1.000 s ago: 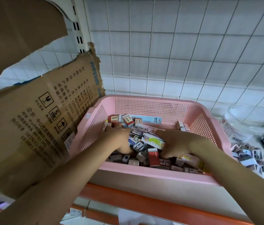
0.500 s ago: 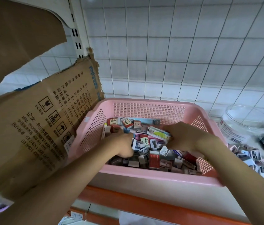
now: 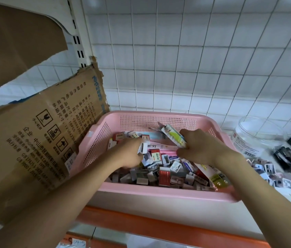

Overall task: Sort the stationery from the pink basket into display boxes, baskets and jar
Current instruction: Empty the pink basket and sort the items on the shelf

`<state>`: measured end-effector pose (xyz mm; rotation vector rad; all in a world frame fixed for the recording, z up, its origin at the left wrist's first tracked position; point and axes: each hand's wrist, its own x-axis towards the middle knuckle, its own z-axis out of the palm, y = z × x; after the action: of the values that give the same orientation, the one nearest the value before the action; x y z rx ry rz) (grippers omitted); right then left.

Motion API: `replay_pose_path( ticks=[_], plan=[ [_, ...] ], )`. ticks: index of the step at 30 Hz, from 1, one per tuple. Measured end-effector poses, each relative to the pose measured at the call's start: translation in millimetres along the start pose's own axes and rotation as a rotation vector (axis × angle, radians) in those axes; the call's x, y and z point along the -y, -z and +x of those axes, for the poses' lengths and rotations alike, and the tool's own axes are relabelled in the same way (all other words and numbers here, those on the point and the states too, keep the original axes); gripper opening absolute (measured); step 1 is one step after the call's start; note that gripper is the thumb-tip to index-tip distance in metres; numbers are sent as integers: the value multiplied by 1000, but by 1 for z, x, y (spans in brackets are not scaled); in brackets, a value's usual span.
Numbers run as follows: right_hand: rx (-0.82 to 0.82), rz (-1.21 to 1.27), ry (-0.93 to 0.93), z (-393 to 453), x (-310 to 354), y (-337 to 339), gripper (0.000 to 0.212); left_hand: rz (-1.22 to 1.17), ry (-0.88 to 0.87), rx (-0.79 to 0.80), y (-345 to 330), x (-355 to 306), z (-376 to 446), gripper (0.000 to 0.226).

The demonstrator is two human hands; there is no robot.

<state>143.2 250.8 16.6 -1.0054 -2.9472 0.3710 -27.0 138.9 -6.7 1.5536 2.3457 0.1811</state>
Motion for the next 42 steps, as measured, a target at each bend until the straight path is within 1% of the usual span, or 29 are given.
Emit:
replay_pose_path(
  ticks=[2,3,6,8,10,11,14,15,17,20,23,24,26,27,29,31,32,33,34,35,37,40,42],
  plan=[
    [-84,22,2,-2,1,5,22,-51,-9,-112,8,0,-4,33],
    [-124,48,4,-2,1,7,24,-122,-16,-146,12,0,-6,29],
    [-221,115,-21,-8,2,20,25,-509,-6,-187,23,-4,-18,14],
    [-271,264,-60,-16,2,28,22,-651,-41,-258,24,-8,-25,10],
    [-284,421,-85,-26,-1,36,18,-731,-96,-307,20,-17,-31,8],
    [-286,458,-97,-31,-3,39,13,-772,-120,-312,18,-24,-35,7],
    [-334,445,-137,-49,-12,49,12,-786,-182,-347,13,-47,-40,7],
    [-360,428,-147,-56,-15,52,13,-786,-207,-355,12,-56,-41,11],
    [-407,406,-164,-72,-25,58,15,-829,-250,-346,11,-75,-39,21],
    [-442,450,-199,-92,-50,60,16,-876,-288,-322,10,-109,-36,19],
    [-393,594,-247,-114,-88,54,6,-942,-306,-257,2,-155,-36,15],
    [-377,643,-257,-123,-102,52,6,-973,-316,-231,-4,-172,-35,14],
    [-356,691,-261,-140,-131,48,18,-1044,-341,-174,-18,-207,-34,17],
    [-343,690,-271,-150,-145,44,24,-1045,-328,-149,-27,-224,-34,19],
    [-335,699,-313,-168,-170,39,38,-981,-233,-131,-49,-254,-31,16],
    [-318,729,-338,-183,-190,33,54,-919,-107,-184,-74,-274,-27,5],
    [-289,747,-345,-189,-197,31,58,-835,-57,-243,-86,-279,-23,5],
    [-258,769,-344,-195,-205,29,58,-719,-20,-294,-95,-283,-20,11],
    [-236,802,-338,-199,-211,28,53,-604,11,-325,-103,-286,-16,17],
    [-220,843,-332,-202,-218,25,47,-508,38,-345,-106,-288,-14,21],
    [-201,898,-299,-206,-228,21,41,-358,75,-378,-108,-294,-13,29],
    [-168,1010,-287,-209,-238,18,35,-199,108,-392,-105,-302,-9,36],
    [-141,1011,-281,-207,-242,15,19,-146,124,-372,-103,-303,-3,38]
  ],
)
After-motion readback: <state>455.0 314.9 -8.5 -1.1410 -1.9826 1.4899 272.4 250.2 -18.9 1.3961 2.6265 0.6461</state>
